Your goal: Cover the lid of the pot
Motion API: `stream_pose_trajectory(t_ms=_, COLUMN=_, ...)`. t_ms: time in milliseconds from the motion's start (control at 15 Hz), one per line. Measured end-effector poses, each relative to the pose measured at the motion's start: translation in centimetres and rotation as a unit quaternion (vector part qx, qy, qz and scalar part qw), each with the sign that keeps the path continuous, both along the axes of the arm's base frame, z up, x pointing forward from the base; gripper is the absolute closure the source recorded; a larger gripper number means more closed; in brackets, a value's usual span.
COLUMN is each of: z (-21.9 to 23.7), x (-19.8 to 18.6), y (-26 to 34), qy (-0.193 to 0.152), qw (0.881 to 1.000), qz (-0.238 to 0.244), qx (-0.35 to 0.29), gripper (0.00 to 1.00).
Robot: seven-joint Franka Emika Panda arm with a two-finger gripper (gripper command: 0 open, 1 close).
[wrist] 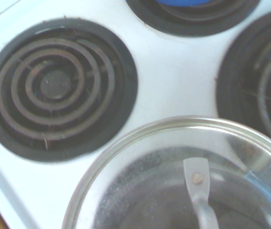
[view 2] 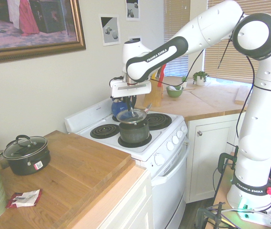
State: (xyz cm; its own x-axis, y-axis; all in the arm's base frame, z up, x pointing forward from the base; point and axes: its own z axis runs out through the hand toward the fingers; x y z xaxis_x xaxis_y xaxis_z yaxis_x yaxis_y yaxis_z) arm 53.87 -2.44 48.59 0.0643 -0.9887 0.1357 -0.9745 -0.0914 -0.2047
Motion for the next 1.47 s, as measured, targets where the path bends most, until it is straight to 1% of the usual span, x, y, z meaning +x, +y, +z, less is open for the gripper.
stream_pose_trajectory(t_ms=200, z=-1.2, x=-1.0, y=0.1, qy=0.011, qw=1.000, qz=0.002, qx=-0.002, gripper=1.00)
stream_pose_trajectory(t_ms=467, z=-3.3, x=-0.2, y=-0.4, qy=0.017, qw=1.000, qz=0.004, qx=-0.003, gripper=1.00)
stream_pose_trajectory(t_ms=867, z=-3.2, x=0.3, y=-1.0, qy=0.009, qw=1.000, qz=0.010, qx=-0.005, gripper=1.00)
stream_pose_trajectory(t_ms=1267, z=-1.0, x=-2.3, y=2.3, qy=-0.007, qw=0.999, qz=0.032, qx=-0.007, gripper=1.00)
stream_pose_trajectory(t_ms=1467, z=-1.7, x=-2.0, y=1.8, qy=-0.005, qw=1.000, qz=0.026, qx=-0.006, gripper=1.00)
